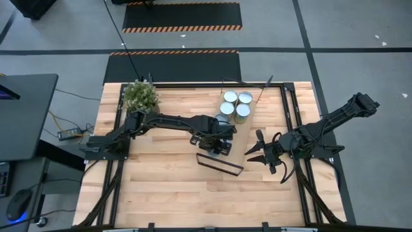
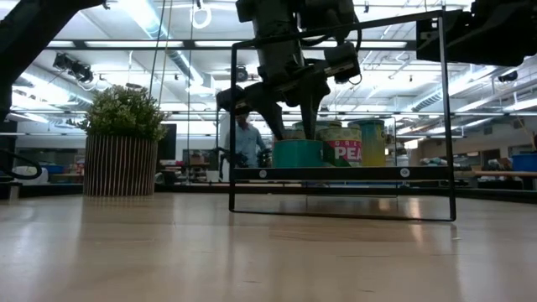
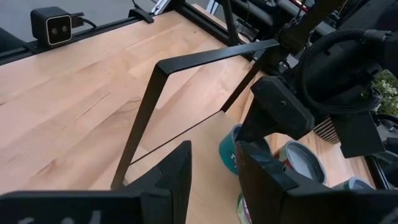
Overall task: Pick and place cans onto a shelf
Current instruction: Put the canned tuna fish on the shelf, then return to Home Position
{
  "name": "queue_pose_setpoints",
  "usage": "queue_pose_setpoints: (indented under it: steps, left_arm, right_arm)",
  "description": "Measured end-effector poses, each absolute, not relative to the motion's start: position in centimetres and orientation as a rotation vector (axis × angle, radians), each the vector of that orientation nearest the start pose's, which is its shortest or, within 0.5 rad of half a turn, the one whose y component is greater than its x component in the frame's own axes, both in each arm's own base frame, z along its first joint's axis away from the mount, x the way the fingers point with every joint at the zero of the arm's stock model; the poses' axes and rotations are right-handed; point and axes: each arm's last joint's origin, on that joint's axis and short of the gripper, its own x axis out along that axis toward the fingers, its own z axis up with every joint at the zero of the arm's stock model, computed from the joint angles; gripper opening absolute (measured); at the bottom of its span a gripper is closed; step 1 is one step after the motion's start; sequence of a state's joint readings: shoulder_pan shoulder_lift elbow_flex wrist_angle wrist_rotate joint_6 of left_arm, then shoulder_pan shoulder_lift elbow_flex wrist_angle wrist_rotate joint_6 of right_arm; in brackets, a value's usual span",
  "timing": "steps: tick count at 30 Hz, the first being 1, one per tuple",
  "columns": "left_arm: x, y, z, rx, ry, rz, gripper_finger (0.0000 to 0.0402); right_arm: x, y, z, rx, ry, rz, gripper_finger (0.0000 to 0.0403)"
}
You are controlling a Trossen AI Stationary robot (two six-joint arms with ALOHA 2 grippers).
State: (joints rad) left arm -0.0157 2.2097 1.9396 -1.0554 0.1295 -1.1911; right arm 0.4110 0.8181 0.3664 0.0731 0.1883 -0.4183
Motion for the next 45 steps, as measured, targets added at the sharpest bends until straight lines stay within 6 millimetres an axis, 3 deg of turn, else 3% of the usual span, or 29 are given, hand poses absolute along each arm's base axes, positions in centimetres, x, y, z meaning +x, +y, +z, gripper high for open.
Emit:
queue_pose_setpoints:
  steps: [17,25,34,38,45]
  left_arm:
    - [45.0,-1.1,21.5,-1.016,1.276,0.646,0.0150]
    - [44.4,-1.0,23.2,-0.988,1.242,0.637,0.0150]
    - [44.1,-0.9,25.9,-0.784,1.200,0.562,0.0149]
    - [43.8,-1.7,25.9,-0.566,1.189,0.594,0.0131]
    - [43.2,-2.2,26.7,-0.463,1.188,0.587,0.0070]
  right_arm:
    - [16.3,6.5,20.7,-0.525,0.316,0.295,0.0132]
    - [16.3,6.5,20.7,-0.527,0.323,0.296,0.0132]
    - [16.2,6.5,20.6,-0.530,0.335,0.297,0.0132]
    - [16.2,6.5,20.5,-0.516,0.340,0.295,0.0132]
    - [15.4,6.1,21.6,-0.432,0.283,0.265,0.0132]
